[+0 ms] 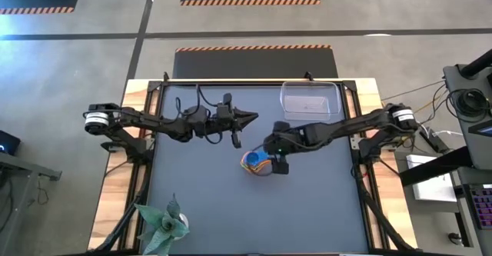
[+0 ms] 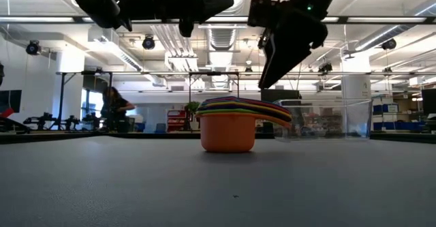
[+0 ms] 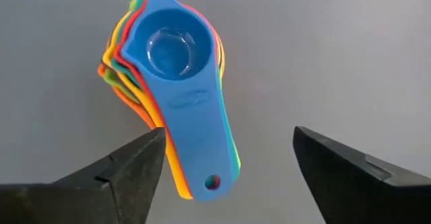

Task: Nest measuring cups in basket
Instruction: Put the nested measuring cups on top of the transparent bin

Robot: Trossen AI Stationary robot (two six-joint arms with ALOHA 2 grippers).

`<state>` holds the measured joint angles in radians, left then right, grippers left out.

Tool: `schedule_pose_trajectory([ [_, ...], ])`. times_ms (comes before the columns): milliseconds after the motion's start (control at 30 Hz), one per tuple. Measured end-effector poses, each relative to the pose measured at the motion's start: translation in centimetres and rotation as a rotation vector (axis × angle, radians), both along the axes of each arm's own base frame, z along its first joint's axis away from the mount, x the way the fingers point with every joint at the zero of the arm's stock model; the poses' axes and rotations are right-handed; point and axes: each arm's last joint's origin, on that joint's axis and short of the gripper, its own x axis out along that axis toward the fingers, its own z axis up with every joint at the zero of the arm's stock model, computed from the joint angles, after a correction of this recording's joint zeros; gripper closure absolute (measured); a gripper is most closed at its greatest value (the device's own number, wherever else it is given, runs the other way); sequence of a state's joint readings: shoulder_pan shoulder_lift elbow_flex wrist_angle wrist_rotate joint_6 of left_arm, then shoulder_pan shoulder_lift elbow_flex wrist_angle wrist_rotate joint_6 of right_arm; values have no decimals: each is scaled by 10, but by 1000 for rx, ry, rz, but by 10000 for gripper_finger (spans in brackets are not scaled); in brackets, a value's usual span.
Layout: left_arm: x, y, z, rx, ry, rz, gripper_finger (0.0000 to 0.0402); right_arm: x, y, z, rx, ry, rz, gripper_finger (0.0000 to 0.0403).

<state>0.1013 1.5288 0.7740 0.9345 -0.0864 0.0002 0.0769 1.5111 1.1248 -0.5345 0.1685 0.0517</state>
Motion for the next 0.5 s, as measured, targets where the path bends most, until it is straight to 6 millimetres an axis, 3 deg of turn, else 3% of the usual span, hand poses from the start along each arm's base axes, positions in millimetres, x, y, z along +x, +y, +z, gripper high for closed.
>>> schedule_pose_trajectory([
  [233, 0, 0, 0, 1, 3, -1, 402, 9, -13, -7, 73, -20, 19, 61],
  [500, 0, 0, 0, 1, 4, -1, 402, 17, -11, -20, 105, 3, 99, 53],
])
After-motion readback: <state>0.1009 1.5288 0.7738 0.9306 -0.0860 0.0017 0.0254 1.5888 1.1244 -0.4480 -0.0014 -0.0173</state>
